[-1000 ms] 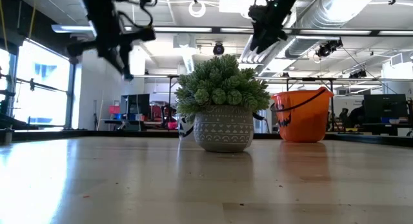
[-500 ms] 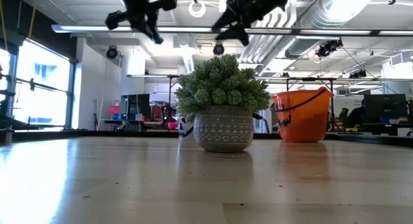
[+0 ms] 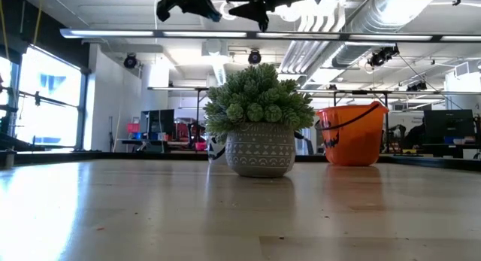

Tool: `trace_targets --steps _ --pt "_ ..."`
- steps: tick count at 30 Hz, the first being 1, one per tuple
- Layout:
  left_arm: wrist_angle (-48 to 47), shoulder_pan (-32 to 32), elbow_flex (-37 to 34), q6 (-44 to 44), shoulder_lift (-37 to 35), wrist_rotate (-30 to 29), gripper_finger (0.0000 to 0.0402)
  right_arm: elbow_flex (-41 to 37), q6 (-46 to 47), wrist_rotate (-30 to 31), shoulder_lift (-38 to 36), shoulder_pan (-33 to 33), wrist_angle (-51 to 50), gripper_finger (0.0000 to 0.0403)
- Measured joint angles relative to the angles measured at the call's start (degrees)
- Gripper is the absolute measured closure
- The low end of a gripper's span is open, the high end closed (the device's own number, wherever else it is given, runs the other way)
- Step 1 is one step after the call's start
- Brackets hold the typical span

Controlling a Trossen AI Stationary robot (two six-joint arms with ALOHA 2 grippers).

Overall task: Sort candy
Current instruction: Put the white chocolate into the white bucket

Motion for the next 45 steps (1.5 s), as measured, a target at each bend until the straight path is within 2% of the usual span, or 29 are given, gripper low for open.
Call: trace_targets --steps 8,15,25,33,45 --pt "4.3 -0.4 0.0 1.0 0.1 4.7 0.0399 0.0 3.6 0.0 0.0 0.9 7.4 0.0224" --pt "5.9 -2.6 0.0 1.0 0.1 4.3 0.0399 0.0 5.9 0.0 0.0 0.7 9.3 0.0224" --pt "5.8 -3.6 0.0 4.0 0.0 -0.6 0.0399 -0.1 6.1 0.4 -0.4 -1.1 8.0 0.0224" --pt "5.8 -3.5 0.0 4.0 0.0 -0.6 0.0399 0.0 10.1 0.7 -0.6 -4.5 7.9 0.0224" --pt "6.4 -3.5 0.0 1.9 0.0 0.4 0.0399 0.0 16.5 1.8 -0.3 -2.1 9.8 0.0224"
